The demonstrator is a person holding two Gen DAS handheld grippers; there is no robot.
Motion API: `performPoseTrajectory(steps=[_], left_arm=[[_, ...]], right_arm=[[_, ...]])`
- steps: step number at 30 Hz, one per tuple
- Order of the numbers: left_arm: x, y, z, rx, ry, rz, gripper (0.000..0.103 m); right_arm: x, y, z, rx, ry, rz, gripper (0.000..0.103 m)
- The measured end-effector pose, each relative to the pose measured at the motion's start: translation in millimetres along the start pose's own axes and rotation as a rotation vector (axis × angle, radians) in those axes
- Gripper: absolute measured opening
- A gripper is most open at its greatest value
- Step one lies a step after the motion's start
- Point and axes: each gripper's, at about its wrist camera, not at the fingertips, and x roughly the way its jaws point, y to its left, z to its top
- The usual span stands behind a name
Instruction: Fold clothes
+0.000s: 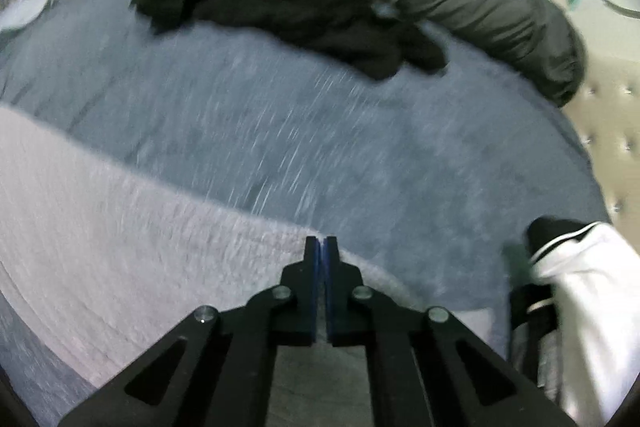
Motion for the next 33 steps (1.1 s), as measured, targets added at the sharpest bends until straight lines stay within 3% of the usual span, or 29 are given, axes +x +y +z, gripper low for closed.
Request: performPoseTrajectory(steps=[4, 10, 14, 16, 19, 24, 29, 33], left_arm=[[0, -1, 1, 0.003, -0.001, 0.002, 0.067], [2, 0, 2, -0.002, 0.006, -0.002, 0.067], [1, 1, 2, -0.002, 0.007, -0.008, 0.067], [0, 1, 3, -0.003, 0.005, -0.011, 0.067], [-5, 1, 4, -0.004, -0.006, -0.015, 0.067], [-13, 3, 4, 0.001, -0.019, -0.016, 0.067], [-11, 6, 1, 0.001, 0.005, -0.016, 0.067], [-3, 12, -1, -0.011, 0.034, -0.023, 0.067]], right_arm=[[0, 1, 12, -0.001, -0.018, -0.049, 0.002], [38, 9, 11, 0.029, 0.089, -0.115, 0.002], [18, 16, 14, 0.087, 0.012, -0.200, 0.012], [-5, 22, 17, 0.148, -0.048, -0.155, 0.013], [-38, 43, 17, 0.192, -0.112, -0.006, 0.025], [-73, 109, 5, 0.201, -0.142, 0.270, 0.031], [-73, 185, 1, 0.170, -0.051, 0.426, 0.031], [-56, 228, -11, 0.144, 0.037, 0.429, 0.031]])
